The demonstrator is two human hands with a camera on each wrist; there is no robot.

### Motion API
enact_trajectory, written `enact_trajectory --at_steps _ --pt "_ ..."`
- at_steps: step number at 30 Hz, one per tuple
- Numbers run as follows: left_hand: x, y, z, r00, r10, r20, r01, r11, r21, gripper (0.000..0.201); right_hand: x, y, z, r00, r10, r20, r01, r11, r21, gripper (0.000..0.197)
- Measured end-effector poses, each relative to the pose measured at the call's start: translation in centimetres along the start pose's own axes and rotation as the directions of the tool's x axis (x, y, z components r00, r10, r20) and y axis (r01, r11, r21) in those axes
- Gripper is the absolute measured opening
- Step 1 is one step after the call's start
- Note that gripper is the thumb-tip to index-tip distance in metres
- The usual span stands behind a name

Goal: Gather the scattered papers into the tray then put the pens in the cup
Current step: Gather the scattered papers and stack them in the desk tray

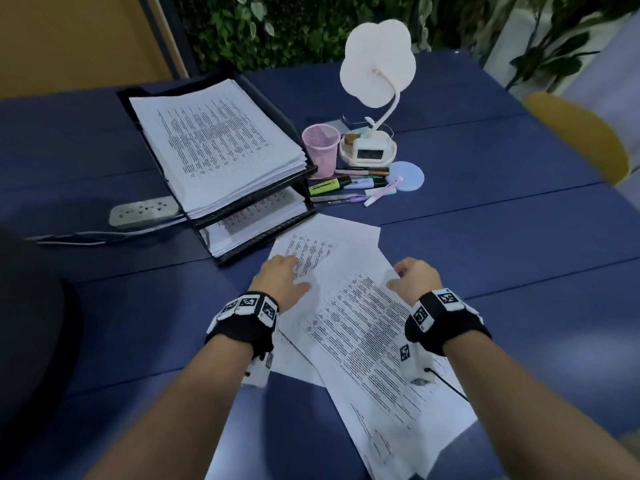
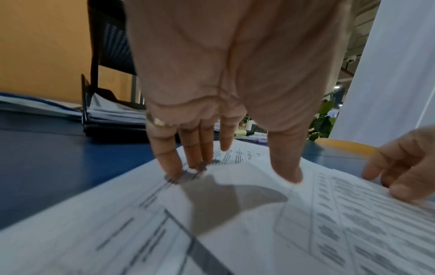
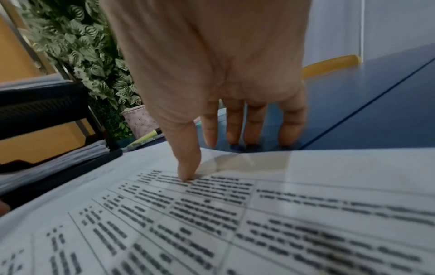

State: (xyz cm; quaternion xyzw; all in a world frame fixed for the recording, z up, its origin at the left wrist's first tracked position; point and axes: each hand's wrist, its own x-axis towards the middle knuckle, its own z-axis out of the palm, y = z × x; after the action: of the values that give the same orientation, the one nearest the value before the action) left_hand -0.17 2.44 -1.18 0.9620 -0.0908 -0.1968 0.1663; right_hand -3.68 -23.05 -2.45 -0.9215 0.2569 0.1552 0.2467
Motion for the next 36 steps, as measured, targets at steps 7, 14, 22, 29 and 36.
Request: enact_trajectory --at_steps 7,14,22,29,36 --pt "-0.2 0.9 2.0 0.976 -0.186 0.115 0.185 0.982 0.02 0.082 -0.4 0.8 0.1 0.996 0.012 0.092 -0.003 0.996 -0.094 0.057" --pt "-0.5 0.9 1.3 0.99 -0.117 0.085 0.132 0.969 -0.21 0.036 -0.3 1.2 -0.5 0.986 0.023 0.166 -0.023 1.0 0.001 0.073" --pt "0.3 -0.4 -0.1 0.977 -0.153 -0.151 0.054 0.854 -0.517 0.011 0.7 2.1 -0.2 0.987 0.001 0.162 -0.051 0.952 0.301 0.029" --pt "-0.7 -2.8 1.4 0.901 -0.425 -0.083 0.414 0.901 -0.13 0.074 1.8 2.3 -0.7 0.988 0.149 0.046 -0.156 0.966 0.207 0.019" --pt "-0.4 -1.7 1.5 0.918 -0.398 0.011 0.394 0.905 -0.163 0.054 2.4 2.1 -0.5 0.974 0.226 0.035 -0.228 0.948 0.221 0.027"
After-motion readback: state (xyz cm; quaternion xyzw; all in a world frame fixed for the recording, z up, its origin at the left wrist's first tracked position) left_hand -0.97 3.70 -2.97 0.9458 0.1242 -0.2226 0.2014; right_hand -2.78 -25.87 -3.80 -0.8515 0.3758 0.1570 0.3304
